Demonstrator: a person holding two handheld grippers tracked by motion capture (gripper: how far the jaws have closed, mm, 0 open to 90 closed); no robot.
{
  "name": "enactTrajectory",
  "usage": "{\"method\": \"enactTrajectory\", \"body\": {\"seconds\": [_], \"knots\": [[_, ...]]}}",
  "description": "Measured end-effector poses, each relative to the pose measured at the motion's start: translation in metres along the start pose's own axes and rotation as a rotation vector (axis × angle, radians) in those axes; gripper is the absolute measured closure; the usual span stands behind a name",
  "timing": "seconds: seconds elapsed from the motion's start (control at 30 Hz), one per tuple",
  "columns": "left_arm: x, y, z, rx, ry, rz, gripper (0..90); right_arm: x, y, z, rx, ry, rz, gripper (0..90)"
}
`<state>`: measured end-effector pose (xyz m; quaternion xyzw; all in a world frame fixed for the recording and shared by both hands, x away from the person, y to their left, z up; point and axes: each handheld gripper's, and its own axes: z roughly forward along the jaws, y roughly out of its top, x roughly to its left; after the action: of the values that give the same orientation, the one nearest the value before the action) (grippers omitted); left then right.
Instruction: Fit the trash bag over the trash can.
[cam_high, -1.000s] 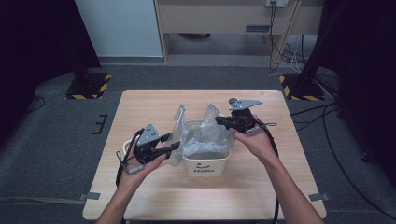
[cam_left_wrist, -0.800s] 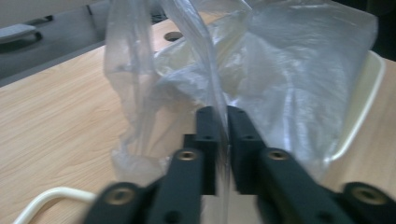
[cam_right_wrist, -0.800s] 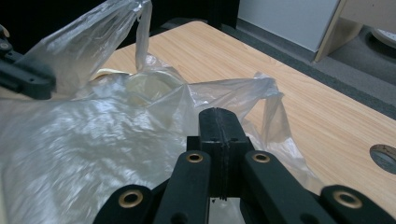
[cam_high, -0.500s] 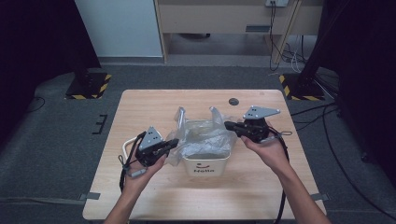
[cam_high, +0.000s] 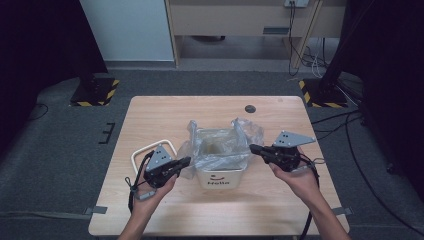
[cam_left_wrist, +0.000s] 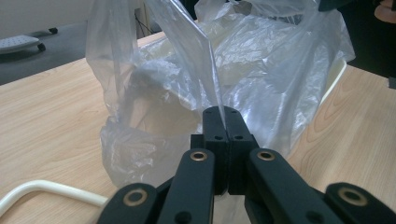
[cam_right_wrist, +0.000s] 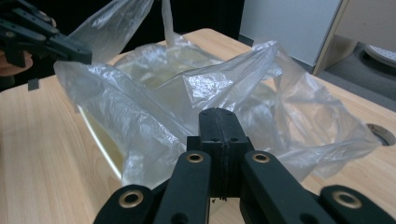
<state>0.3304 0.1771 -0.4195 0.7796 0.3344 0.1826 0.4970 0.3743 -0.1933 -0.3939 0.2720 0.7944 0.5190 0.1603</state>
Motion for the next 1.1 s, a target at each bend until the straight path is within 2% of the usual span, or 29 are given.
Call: {"method": "enactTrajectory", "body": {"seconds": [0.2, 0.47, 0.73, 0.87, 1.1], "knots": [[-0.002, -0.006, -0.001, -0.010, 0.000, -0.010, 89.9, 0.007, -0.012, -0.006, -0.007, -0.017, -0.001, 90.0], [-0.006, -0.013, 0.002, 0.006, 0.005, -0.004, 89.8, 0.014, -0.033, -0.001, 0.040, -0.012, 0.004, 90.0], [-0.010, -0.014, -0.004, -0.027, 0.007, -0.010, 89.8, 0.023, -0.038, -0.004, 0.060, -0.002, -0.009, 90.0], [-0.012, -0.015, -0.003, -0.006, -0.016, -0.006, 89.7, 0.025, -0.043, -0.007, 0.071, 0.005, -0.005, 90.0], [-0.015, -0.019, 0.008, 0.015, 0.004, -0.006, 88.7, 0.033, -0.052, 0.005, 0.094, 0.020, -0.004, 90.0]]}}
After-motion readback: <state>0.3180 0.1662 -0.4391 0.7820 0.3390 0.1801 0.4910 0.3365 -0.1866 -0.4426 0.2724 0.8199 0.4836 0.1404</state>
